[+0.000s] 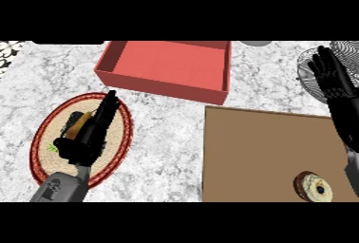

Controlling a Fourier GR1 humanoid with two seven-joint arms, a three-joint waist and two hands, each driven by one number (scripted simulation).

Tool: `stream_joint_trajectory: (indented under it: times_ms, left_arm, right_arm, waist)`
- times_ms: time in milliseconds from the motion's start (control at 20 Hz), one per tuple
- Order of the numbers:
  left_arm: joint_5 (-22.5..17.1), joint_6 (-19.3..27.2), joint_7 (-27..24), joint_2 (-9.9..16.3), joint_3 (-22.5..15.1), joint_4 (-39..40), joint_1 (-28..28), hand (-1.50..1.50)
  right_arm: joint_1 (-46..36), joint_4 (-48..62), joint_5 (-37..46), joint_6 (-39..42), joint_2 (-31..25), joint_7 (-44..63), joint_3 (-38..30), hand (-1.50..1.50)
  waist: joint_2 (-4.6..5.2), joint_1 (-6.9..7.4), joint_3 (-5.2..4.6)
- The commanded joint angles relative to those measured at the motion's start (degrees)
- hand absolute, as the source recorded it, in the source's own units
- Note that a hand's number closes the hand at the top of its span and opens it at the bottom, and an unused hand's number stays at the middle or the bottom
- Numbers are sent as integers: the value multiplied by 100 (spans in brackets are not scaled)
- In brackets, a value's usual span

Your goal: Pick the cupcake from the tray and place it in the tiered basket

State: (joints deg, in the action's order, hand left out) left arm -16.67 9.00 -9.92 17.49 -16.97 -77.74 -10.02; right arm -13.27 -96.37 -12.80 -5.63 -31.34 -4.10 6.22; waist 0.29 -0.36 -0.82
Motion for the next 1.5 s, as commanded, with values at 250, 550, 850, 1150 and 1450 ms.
stream_joint_trajectory:
  times_ms: [250, 550, 850, 1150, 1450]
  left_arm:
    - [714, 902, 321, 1330, 939, 227, 217, 0]
    - [689, 920, 535, 1241, 820, 109, 408, 0]
    - [853, 925, 821, 1287, 704, -167, 407, 0]
    - [991, 954, 905, 1186, 570, -256, 167, 0]
    - [1081, 927, 1500, 1257, 517, -791, 65, 0]
  right_arm:
    - [1617, -146, -1109, -1275, 748, 523, -1528, 150]
    - [3259, 404, -72, -3135, 988, 970, -2211, -150]
    - [5372, -2103, 145, -2652, 332, 2075, -2122, -150]
    - [5920, -3028, 388, -1626, -1210, 3750, -1977, -150]
    - [5600, -3820, -154, -1208, -2126, 5812, -2877, -150]
  waist:
    - [-172, -404, 124]
    - [-120, -531, 76]
    - [-75, -289, 55]
    - [10, -67, 39]
    - [-22, 75, 69]
